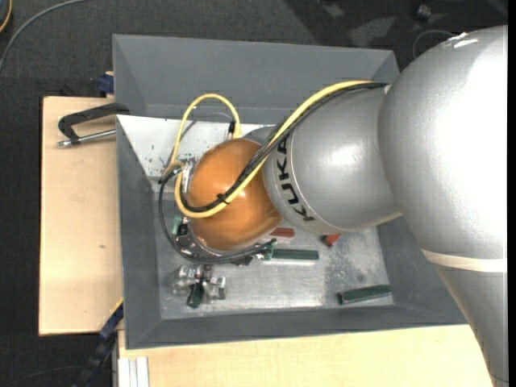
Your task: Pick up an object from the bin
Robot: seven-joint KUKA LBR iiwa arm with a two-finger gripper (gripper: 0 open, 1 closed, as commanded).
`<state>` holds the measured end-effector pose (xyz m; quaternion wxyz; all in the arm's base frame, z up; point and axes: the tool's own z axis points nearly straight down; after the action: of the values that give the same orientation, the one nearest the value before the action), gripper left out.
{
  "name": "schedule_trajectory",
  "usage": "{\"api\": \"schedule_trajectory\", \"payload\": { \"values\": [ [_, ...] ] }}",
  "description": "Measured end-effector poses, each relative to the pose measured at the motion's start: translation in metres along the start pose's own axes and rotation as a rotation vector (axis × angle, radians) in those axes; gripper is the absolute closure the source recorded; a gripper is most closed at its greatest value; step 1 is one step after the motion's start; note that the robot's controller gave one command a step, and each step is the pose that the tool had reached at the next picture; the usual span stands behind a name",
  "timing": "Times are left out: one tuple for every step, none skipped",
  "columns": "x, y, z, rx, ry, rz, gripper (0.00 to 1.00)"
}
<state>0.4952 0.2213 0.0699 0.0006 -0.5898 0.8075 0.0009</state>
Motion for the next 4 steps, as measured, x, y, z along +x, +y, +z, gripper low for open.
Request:
{"api": "schedule_trajectory", "payload": {
  "values": [
    [-0.002, 0.0, -0.014, 0.004, -0.004, 0.003, 1.0],
    [-0.005, -0.001, -0.056, 0.007, -0.007, 0.005, 1.0],
    [-0.006, -0.002, -0.064, 0.005, -0.005, 0.007, 1.0],
    [-0.009, -0.003, -0.114, 0.008, -0.007, 0.009, 1.0]
  ]
}}
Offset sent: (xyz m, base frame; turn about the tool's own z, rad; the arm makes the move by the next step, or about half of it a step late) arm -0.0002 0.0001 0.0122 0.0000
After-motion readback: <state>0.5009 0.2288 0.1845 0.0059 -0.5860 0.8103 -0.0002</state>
